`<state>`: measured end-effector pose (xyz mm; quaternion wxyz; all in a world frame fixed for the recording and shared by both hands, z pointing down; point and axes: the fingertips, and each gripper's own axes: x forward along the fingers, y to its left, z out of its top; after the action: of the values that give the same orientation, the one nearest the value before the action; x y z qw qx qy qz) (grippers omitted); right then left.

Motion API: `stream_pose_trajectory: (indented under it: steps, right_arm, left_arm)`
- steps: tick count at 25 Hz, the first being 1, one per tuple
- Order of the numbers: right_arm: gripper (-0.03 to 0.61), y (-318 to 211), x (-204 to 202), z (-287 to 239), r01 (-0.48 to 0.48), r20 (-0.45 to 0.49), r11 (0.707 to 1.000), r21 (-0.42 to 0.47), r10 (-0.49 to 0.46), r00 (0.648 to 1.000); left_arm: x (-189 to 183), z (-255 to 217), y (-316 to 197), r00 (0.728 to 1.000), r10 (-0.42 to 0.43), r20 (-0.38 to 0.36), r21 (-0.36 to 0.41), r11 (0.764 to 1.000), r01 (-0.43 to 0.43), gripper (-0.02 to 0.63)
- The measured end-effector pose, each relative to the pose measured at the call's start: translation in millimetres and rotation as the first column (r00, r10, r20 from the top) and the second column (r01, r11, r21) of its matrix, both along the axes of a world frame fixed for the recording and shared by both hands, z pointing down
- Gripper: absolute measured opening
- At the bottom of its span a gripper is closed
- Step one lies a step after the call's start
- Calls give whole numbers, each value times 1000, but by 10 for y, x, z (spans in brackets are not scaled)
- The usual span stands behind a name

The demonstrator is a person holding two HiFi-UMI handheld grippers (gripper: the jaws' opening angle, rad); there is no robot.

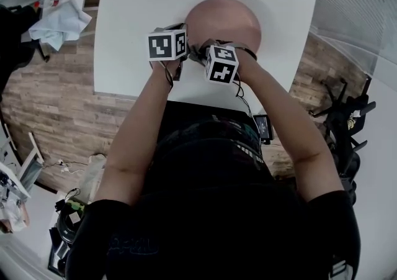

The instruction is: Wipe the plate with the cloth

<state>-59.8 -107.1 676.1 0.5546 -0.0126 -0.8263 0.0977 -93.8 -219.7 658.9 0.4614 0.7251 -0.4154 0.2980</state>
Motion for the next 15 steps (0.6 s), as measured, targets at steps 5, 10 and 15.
stream_pose_trajectory:
  steps: [5, 10, 15]
  right_arm:
    - [35, 205, 635, 24, -26, -169, 998, -64, 15, 986]
    - [35, -110, 1415, 98, -75, -381, 997, 10, 74, 922]
    - [35, -869, 1685, 113, -189, -408, 955, 230, 271, 872]
  left_arm:
    - [53, -52, -11, 1000, 29, -1, 15, 999, -29, 26]
    - [51, -59, -11, 999, 41, 7, 10, 999, -41, 26]
    - [70, -66, -9, 998, 60, 18, 16, 998, -61, 26]
